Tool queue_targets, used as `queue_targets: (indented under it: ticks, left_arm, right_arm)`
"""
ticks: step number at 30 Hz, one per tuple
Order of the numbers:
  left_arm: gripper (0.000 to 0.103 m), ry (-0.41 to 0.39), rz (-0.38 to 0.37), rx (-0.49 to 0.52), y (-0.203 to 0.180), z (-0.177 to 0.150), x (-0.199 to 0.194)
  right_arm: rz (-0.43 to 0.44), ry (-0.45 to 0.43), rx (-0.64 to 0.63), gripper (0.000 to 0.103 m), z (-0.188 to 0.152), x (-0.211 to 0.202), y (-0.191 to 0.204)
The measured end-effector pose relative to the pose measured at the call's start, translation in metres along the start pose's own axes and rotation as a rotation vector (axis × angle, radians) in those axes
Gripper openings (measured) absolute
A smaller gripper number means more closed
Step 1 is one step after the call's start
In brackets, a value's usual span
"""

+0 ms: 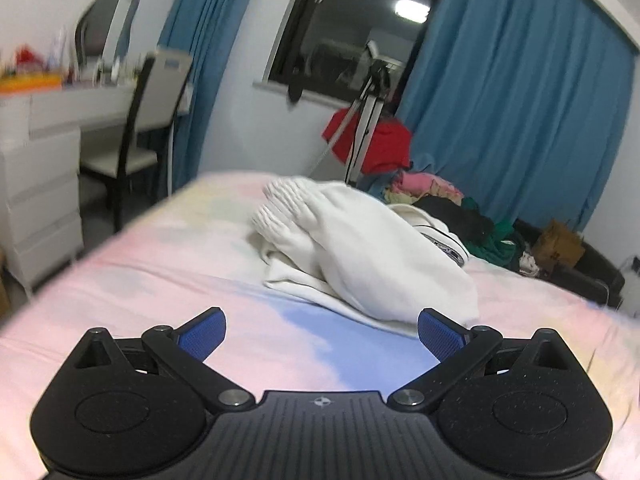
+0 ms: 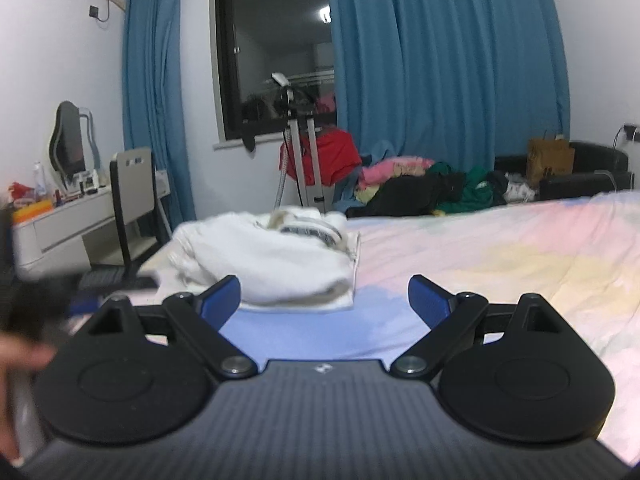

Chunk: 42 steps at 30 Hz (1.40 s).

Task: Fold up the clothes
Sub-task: 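Grasp the ribbed cuff of the white sweatpants with the left gripper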

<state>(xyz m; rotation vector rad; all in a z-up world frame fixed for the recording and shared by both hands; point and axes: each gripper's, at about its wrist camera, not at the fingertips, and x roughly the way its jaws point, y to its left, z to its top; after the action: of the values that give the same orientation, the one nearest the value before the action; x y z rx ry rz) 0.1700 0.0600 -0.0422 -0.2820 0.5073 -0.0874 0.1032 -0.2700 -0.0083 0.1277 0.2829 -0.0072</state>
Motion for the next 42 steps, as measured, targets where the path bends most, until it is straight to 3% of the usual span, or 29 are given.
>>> queue_targets:
  ticks: [4, 8, 10, 13, 15, 19, 20, 23, 27, 32, 38, 42]
  left_arm:
    - [0.102, 0.031, 0.013, -0.092, -0.002, 0.026, 0.080]
    - [0.100, 0.010, 0.048, -0.232, 0.000, 0.068, 0.152]
    - [0.100, -0.012, 0.092, -0.237, -0.003, 0.085, 0.181]
    - [0.100, 0.037, 0.188, -0.238, -0.007, 0.101, 0.227]
    - [0.096, 0.029, 0.247, -0.219, -0.011, 0.105, 0.242]
    - [0.059, 0.025, 0.307, -0.092, -0.029, 0.105, 0.251]
    - [0.045, 0.014, 0.311, -0.042, -0.036, 0.103, 0.247]
    - [0.027, -0.045, 0.291, 0.076, -0.055, 0.093, 0.216]
    - [0.023, -0.141, 0.229, 0.201, -0.089, 0.074, 0.152]
    - [0.021, -0.235, 0.126, 0.318, -0.118, 0.024, 0.041]
    - [0.021, -0.211, 0.072, 0.244, -0.111, -0.050, -0.059]
    - [0.025, -0.083, 0.056, 0.136, -0.084, -0.081, -0.066]
  right_arm:
    - [-0.010, 0.040, 0.035, 0.092, -0.017, 0.027, -0.022]
    - [-0.001, 0.063, 0.085, 0.092, -0.024, 0.053, -0.041]
    - [-0.010, 0.062, 0.101, 0.092, -0.029, 0.066, -0.049]
    - [-0.027, 0.084, 0.132, 0.092, -0.036, 0.087, -0.063]
    - [-0.028, 0.115, 0.178, 0.092, -0.041, 0.100, -0.074]
    - [-0.058, 0.147, 0.212, 0.092, -0.049, 0.118, -0.088]
    - [-0.063, 0.154, 0.220, 0.092, -0.050, 0.121, -0.090]
    - [-0.058, 0.156, 0.248, 0.092, -0.052, 0.119, -0.091]
    - [-0.051, 0.105, 0.223, 0.092, -0.044, 0.104, -0.087]
    - [-0.043, 0.019, 0.184, 0.092, -0.033, 0.076, -0.081]
    - [-0.005, -0.033, 0.155, 0.092, -0.027, 0.038, -0.076]
    - [0.092, 0.022, 0.174, 0.092, -0.029, 0.019, -0.074]
